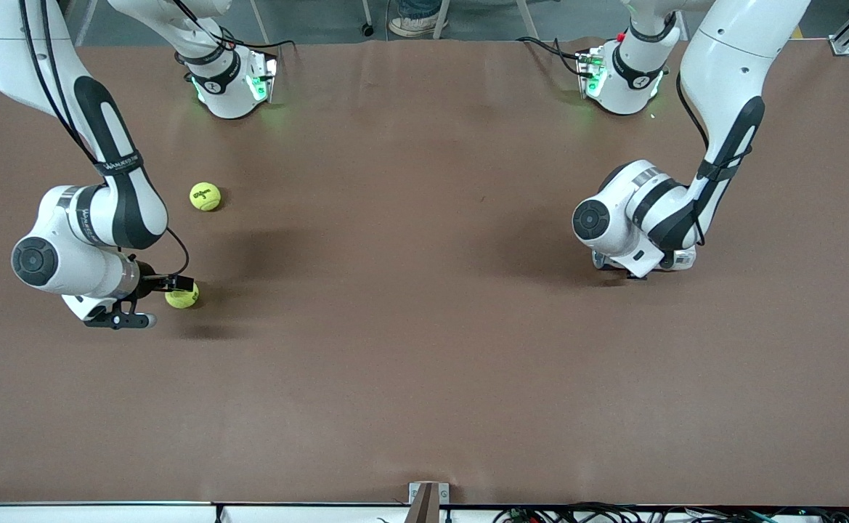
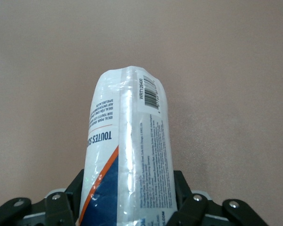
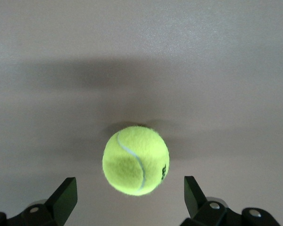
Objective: Insert tennis ball vertically with right arm
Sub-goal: 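Lift the can upright with the left gripper while the right gripper grasps ball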
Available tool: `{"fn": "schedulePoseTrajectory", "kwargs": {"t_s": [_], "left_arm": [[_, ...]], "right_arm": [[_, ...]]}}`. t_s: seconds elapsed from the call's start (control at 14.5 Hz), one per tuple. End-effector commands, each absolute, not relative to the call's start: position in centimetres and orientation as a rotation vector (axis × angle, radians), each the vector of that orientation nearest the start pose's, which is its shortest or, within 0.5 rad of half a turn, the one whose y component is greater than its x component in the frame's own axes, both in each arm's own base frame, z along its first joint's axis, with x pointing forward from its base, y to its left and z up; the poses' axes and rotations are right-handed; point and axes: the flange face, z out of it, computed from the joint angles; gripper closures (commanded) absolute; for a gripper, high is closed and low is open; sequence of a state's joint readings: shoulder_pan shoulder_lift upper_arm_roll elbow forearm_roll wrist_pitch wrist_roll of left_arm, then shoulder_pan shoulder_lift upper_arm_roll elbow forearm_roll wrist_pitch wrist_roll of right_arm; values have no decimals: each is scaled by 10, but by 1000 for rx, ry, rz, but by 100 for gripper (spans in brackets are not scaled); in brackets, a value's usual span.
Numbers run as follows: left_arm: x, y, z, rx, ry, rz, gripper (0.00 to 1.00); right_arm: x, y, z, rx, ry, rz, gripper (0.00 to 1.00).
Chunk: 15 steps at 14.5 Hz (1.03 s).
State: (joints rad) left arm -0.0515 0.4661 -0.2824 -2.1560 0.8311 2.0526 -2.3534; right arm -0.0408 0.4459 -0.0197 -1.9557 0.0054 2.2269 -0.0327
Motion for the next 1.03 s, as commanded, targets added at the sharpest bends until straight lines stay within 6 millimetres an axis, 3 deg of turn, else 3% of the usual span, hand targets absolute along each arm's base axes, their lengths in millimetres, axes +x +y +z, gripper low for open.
{"fn": "schedulePoseTrajectory", "kwargs": {"t_s": [0.0, 0.21, 0.41, 0.69, 0.83, 0.96], "left_arm": [[493, -136, 158, -1908, -1638, -487, 25], [499, -137, 166, -1920, -1637, -495, 25], [523, -149, 190, -1966, -1659, -501, 25], [558, -190, 236, -2050, -1795, -390, 25], [575, -212, 264, -2093, -1875, -339, 25], [580, -234, 278, -2133, -1907, -297, 26]], "right_arm": [[598, -36, 218, -3118, 39, 273, 0], [599, -35, 206, -3118, 37, 282, 0], [598, -34, 200, -3117, 34, 292, 0], [598, -34, 194, -3116, 32, 302, 1], [599, -34, 190, -3116, 32, 302, 6], [600, -34, 190, -3116, 30, 299, 15]]}}
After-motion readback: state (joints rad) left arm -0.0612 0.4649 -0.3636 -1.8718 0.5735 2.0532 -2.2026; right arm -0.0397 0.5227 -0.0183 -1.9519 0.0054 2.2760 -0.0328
